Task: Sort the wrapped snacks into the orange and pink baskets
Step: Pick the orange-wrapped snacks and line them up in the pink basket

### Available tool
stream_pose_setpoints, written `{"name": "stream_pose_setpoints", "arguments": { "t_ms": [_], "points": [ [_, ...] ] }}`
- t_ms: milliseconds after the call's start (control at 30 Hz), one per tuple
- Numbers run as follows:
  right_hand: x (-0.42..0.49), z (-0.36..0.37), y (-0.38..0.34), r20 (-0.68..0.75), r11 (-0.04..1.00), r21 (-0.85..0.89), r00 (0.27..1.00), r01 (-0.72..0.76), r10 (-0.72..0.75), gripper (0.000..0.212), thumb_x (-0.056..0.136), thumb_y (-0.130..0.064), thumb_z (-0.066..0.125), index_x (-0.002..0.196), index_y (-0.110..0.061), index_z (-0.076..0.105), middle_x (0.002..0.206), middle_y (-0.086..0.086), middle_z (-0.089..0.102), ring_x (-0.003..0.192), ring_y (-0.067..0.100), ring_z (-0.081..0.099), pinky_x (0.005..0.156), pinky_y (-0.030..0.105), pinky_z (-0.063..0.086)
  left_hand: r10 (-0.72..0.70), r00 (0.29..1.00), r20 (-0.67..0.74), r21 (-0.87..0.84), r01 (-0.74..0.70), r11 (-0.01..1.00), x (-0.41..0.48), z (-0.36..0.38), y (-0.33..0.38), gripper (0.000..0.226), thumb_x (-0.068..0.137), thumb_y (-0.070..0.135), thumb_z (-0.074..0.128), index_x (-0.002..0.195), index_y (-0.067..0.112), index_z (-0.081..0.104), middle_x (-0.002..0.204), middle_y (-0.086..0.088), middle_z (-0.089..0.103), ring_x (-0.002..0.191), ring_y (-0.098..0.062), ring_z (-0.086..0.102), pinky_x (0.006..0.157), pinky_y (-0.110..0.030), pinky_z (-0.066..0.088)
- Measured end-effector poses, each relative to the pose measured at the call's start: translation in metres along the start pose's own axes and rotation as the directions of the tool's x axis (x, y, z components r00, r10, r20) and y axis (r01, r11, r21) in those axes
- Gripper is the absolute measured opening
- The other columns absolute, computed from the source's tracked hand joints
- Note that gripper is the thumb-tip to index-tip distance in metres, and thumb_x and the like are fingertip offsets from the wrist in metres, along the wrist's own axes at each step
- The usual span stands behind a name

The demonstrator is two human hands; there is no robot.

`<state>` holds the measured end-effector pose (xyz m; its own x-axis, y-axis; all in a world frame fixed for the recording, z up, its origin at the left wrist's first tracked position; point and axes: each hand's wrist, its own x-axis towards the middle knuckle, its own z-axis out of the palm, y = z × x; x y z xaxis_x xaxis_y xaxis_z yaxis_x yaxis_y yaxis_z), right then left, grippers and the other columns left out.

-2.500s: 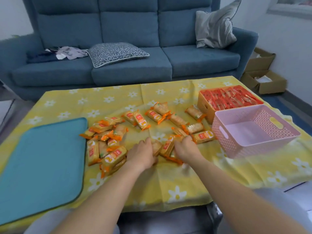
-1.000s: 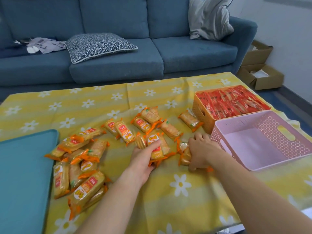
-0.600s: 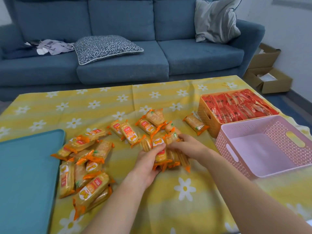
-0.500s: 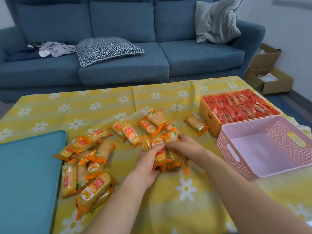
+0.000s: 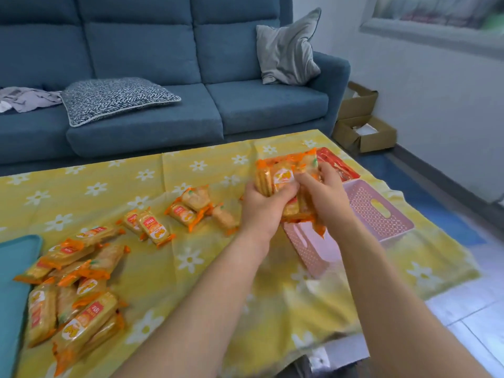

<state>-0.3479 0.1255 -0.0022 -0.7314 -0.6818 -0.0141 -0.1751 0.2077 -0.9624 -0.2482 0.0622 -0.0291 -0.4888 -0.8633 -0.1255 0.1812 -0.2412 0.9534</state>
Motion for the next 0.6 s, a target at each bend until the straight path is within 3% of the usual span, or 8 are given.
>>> {"name": "stream_pose_setpoints", "arguments": {
  "t_ms": [133, 200, 267, 300, 367, 433, 500, 600],
  "points": [
    [0.008, -0.035, 0.016, -0.058, 0.989, 0.015, 0.987, -0.15, 0.151, 0.042, 0.093, -0.04, 0.064, 0.128, -0.018, 0.058, 0.104, -0.001, 0.067, 0.073, 0.008, 0.074, 0.06, 0.032, 0.062, -0.094, 0.989, 0.112, 0.152, 0.077, 0.985, 0.017, 0.039, -0.015, 0.098, 0.047, 0.057, 0.084, 0.131, 0.015, 0.054, 0.113, -0.007, 0.072, 0.095, -0.021, 0.073, 0.081, -0.037, 0.059],
    [0.014, -0.044, 0.024, -0.151, 0.965, -0.186, 0.976, -0.182, 0.155, 0.065, 0.087, -0.055, 0.058, 0.139, -0.016, 0.053, 0.126, 0.007, 0.066, 0.11, 0.016, 0.069, 0.088, 0.04, 0.058, -0.159, 0.972, 0.171, 0.215, 0.12, 0.969, 0.022, 0.043, -0.018, 0.117, 0.054, 0.065, 0.078, 0.151, 0.019, 0.033, 0.139, 0.0, 0.057, 0.123, -0.018, 0.06, 0.105, -0.039, 0.047],
    [0.02, -0.053, 0.024, -0.249, 0.917, -0.338, 0.96, -0.211, 0.129, 0.07, 0.086, -0.055, 0.049, 0.145, -0.016, 0.048, 0.139, 0.012, 0.059, 0.127, 0.03, 0.054, 0.104, 0.05, 0.044, -0.144, 0.969, 0.201, 0.286, 0.082, 0.955, 0.026, 0.042, -0.019, 0.097, 0.079, 0.062, 0.066, 0.157, 0.017, 0.027, 0.148, 0.005, 0.044, 0.136, -0.011, 0.042, 0.113, -0.028, 0.03],
    [0.023, -0.058, 0.026, -0.262, 0.92, -0.323, 0.955, -0.221, 0.137, 0.059, 0.09, -0.046, 0.047, 0.14, -0.016, 0.052, 0.13, 0.012, 0.066, 0.115, 0.022, 0.06, 0.096, 0.045, 0.047, -0.104, 0.978, 0.183, 0.319, 0.041, 0.947, 0.028, 0.042, -0.022, 0.074, 0.093, 0.052, 0.058, 0.152, 0.012, 0.04, 0.144, 0.004, 0.048, 0.133, -0.009, 0.043, 0.107, -0.022, 0.029],
    [0.024, -0.065, 0.029, -0.18, 0.937, -0.284, 0.971, -0.204, 0.157, 0.032, 0.094, -0.028, 0.046, 0.114, -0.013, 0.066, 0.083, 0.005, 0.078, 0.061, 0.004, 0.062, 0.063, 0.029, 0.044, 0.009, 0.997, 0.076, 0.432, -0.041, 0.901, 0.03, 0.037, -0.031, 0.04, 0.102, 0.034, 0.052, 0.13, 0.007, 0.062, 0.125, 0.002, 0.061, 0.121, -0.013, 0.053, 0.092, -0.019, 0.034],
    [0.024, -0.069, 0.034, -0.1, 0.902, -0.406, 0.988, -0.151, 0.12, 0.024, 0.088, -0.014, 0.048, 0.083, -0.004, 0.068, 0.048, -0.003, 0.06, 0.045, 0.015, 0.05, 0.049, 0.026, 0.032, 0.065, 0.998, -0.016, 0.625, -0.041, 0.78, 0.031, 0.032, -0.043, 0.033, 0.094, 0.03, 0.064, 0.12, 0.009, 0.063, 0.117, -0.003, 0.065, 0.115, -0.024, 0.061, 0.09, -0.027, 0.044],
    [0.024, -0.069, 0.04, -0.042, 0.855, -0.508, 0.994, -0.105, 0.098, 0.018, 0.084, -0.01, 0.049, 0.079, -0.012, 0.066, 0.06, 0.0, 0.06, 0.064, 0.025, 0.056, 0.053, 0.029, 0.038, -0.017, 0.997, -0.078, 0.75, 0.07, 0.658, 0.027, 0.031, -0.051, 0.052, 0.081, 0.036, 0.076, 0.12, 0.008, 0.057, 0.118, -0.009, 0.063, 0.11, -0.03, 0.063, 0.089, -0.035, 0.052],
    [0.022, -0.061, 0.048, 0.074, 0.816, -0.574, 0.989, -0.065, 0.131, 0.039, 0.089, -0.012, 0.052, 0.123, -0.021, 0.067, 0.113, 0.008, 0.073, 0.099, 0.029, 0.067, 0.085, 0.04, 0.056, -0.274, 0.96, -0.056, 0.72, 0.229, 0.655, 0.017, 0.035, -0.054, 0.036, 0.084, 0.041, 0.075, 0.098, 0.011, 0.061, 0.098, -0.01, 0.067, 0.086, -0.031, 0.067, 0.078, -0.045, 0.061]
  ]
}}
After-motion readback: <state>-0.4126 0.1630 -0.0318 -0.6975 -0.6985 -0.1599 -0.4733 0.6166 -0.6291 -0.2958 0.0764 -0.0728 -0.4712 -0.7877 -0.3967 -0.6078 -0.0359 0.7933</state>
